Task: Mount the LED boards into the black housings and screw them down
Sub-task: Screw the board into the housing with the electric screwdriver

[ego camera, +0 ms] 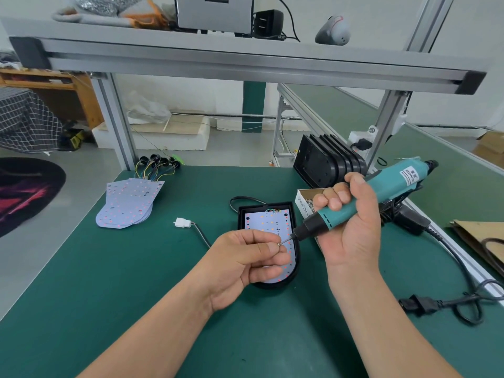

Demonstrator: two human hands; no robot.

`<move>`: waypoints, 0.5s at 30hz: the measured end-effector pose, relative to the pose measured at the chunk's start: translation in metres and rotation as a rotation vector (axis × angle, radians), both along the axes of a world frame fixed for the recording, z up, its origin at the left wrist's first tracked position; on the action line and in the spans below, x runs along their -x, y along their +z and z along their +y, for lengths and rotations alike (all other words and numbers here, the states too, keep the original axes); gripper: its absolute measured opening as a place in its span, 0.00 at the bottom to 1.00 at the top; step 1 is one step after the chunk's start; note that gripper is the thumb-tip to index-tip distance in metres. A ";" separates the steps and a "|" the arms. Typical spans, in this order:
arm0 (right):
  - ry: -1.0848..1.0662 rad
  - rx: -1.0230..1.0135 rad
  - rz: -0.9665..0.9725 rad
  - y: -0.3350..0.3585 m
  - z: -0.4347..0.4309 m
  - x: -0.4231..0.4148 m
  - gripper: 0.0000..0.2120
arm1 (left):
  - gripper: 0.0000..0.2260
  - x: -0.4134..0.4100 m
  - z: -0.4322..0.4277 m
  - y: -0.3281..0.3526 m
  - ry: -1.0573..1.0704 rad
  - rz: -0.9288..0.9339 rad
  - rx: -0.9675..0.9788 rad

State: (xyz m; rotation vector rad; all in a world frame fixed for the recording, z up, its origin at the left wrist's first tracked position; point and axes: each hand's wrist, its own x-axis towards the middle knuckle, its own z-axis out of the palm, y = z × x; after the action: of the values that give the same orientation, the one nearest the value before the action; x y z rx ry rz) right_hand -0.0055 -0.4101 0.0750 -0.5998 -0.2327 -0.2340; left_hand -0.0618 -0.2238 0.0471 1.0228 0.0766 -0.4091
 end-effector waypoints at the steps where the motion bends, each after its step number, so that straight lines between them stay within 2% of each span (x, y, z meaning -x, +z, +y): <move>1: 0.001 0.002 -0.001 0.000 0.000 0.000 0.04 | 0.11 0.000 0.000 0.000 0.002 -0.001 -0.002; 12: -0.032 0.094 -0.079 0.002 0.003 0.004 0.06 | 0.08 0.000 0.000 -0.002 0.061 -0.012 -0.010; 15: -0.035 0.073 -0.058 0.001 0.003 0.004 0.05 | 0.10 -0.001 0.000 -0.004 0.060 -0.014 -0.006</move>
State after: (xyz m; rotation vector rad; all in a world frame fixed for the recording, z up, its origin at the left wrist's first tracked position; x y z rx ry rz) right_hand -0.0092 -0.4072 0.0756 -0.6707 -0.2883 -0.2776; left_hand -0.0607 -0.2241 0.0436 1.0266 0.0953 -0.3472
